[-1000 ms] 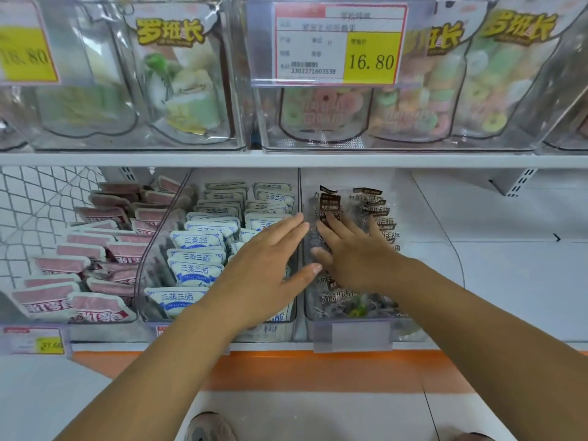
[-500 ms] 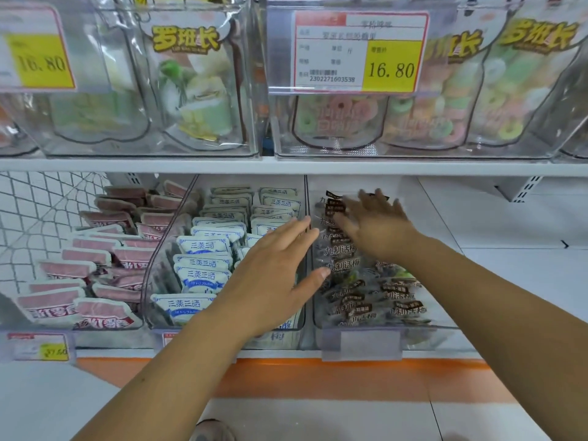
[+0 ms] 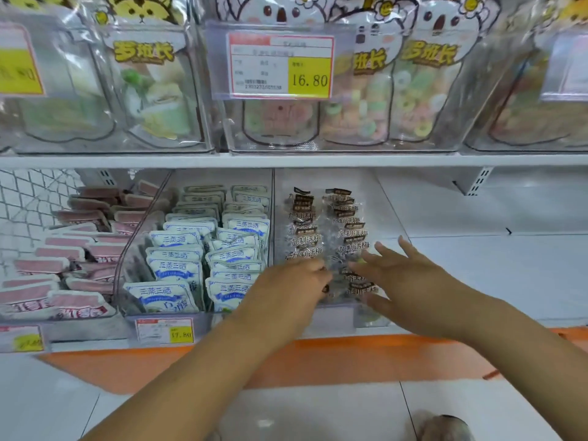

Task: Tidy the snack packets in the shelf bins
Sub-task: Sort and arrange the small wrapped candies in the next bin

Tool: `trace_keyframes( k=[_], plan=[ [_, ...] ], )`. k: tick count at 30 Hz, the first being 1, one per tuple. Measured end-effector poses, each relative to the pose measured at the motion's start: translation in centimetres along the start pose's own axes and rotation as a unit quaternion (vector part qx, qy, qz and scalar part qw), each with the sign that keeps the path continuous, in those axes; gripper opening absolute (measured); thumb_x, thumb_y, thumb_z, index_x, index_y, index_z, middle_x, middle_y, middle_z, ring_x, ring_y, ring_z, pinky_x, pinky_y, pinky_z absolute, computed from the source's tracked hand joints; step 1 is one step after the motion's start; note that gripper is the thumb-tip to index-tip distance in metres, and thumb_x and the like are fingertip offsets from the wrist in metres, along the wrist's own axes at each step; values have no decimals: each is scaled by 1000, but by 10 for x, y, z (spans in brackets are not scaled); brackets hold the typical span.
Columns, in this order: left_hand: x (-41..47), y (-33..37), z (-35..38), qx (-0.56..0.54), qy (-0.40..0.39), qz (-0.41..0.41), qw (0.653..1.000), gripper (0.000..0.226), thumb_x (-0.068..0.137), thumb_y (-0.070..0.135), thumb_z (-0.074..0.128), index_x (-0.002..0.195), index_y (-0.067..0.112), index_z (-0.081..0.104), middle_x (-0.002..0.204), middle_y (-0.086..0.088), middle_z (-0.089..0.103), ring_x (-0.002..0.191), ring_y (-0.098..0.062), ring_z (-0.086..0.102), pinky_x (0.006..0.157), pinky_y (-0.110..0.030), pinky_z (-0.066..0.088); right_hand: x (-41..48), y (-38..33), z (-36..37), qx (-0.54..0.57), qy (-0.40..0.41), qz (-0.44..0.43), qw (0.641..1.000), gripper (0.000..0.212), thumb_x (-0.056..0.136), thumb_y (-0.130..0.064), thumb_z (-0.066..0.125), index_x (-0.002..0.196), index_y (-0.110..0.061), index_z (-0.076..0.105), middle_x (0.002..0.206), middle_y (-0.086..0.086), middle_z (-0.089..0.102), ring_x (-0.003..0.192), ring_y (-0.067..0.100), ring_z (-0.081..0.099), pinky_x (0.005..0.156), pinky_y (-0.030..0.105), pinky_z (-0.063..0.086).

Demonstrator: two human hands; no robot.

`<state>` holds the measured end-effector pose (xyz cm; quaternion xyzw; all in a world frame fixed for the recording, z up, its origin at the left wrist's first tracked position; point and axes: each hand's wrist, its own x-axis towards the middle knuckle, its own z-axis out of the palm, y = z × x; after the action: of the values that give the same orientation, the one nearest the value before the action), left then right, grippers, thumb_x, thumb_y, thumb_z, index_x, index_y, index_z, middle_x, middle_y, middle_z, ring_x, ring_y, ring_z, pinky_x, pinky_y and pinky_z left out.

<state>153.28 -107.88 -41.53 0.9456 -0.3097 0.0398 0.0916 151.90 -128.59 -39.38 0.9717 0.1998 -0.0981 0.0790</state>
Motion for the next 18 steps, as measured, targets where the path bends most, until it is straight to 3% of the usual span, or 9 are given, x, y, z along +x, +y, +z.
trace_keyframes(
  k=[2,6,8,10,12,14,16,18],
  plan=[
    [4,1,2,54,11,-17,998,47,88,2,52,128,27,53,123,9,56,103,-17,60,74,-30,52,6,1,10,-47,50,16,998,53,98,-51,19,149,-37,19,155,4,29,145,26,20,117,40,-6],
    [15,10,3,130,43,-66,988,52,84,-2,47,129,25,53,116,6,60,97,-18,60,63,-26,41,31,3,21,-113,30,93,989,59,99,-53,21,151,-36,-3,159,6,14,147,30,7,119,45,0],
    [19,14,6,147,53,-87,984,46,88,0,46,127,22,54,115,4,60,97,-19,59,61,-27,38,41,3,20,-126,23,109,986,63,98,-55,23,151,-36,-5,158,8,16,146,32,10,119,46,3],
    [21,17,10,146,52,-103,982,44,88,0,46,127,19,54,117,1,59,101,-21,57,65,-29,44,43,2,18,-127,36,112,985,64,97,-57,27,151,-35,-1,155,9,24,143,32,19,118,45,9],
    [21,19,13,128,41,-115,984,47,87,-2,45,131,15,51,126,-4,55,111,-24,54,79,-33,49,39,2,15,-108,61,108,986,63,96,-56,35,150,-36,11,153,9,29,140,29,26,117,42,14],
    [19,21,15,93,31,-113,989,52,87,-5,45,136,11,47,136,-8,48,121,-27,47,95,-36,44,30,0,14,-52,104,83,990,55,94,-50,47,144,-32,36,151,10,34,138,28,32,116,41,19],
    [14,23,14,48,42,-106,992,54,87,-5,46,139,11,44,143,-8,41,128,-26,41,103,-35,39,18,-2,15,15,178,52,983,42,87,-41,62,126,-23,61,137,15,52,126,32,50,107,43,35],
    [5,25,14,-1,78,-106,991,47,94,5,45,141,12,43,149,-6,37,134,-23,37,108,-32,34,4,-6,22,39,282,44,958,32,83,-32,69,109,-15,72,118,15,66,109,32,63,93,40,50]
  ],
)
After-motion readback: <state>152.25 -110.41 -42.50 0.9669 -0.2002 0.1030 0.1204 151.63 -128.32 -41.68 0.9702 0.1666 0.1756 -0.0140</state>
